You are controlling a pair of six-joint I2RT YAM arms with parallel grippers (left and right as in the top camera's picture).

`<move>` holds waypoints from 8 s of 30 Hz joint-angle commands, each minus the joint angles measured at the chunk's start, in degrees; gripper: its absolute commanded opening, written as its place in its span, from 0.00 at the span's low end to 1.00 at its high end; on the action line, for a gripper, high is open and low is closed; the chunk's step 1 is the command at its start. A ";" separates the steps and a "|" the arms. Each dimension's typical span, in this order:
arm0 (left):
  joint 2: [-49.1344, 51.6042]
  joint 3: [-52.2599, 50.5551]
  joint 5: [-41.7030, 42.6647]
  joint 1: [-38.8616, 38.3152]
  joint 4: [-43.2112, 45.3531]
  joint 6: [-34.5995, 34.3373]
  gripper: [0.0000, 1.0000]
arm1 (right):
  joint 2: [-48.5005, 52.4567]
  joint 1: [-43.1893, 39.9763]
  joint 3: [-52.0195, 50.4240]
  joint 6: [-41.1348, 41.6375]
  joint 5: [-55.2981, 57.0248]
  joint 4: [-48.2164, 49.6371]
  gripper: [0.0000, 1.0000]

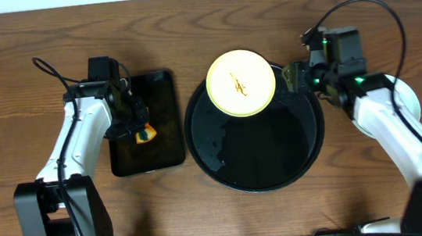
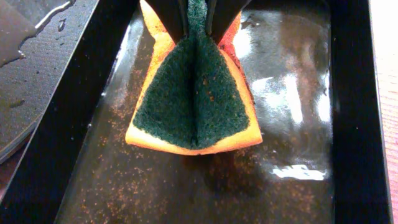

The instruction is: Clean dirty plates on tray and stack at the side

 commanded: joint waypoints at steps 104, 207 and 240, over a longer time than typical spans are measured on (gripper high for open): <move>13.60 0.22 -5.05 -27.67 21.99 -10.45 0.08 | 19.15 11.89 0.33 7.15 -0.61 -21.00 0.01; 18.43 -0.09 30.10 13.92 2.86 4.85 0.08 | -17.18 13.29 0.28 -19.78 46.82 -13.92 0.01; 4.57 0.85 0.13 11.69 2.47 0.76 0.08 | -17.16 18.64 0.28 -22.36 51.39 -12.46 0.01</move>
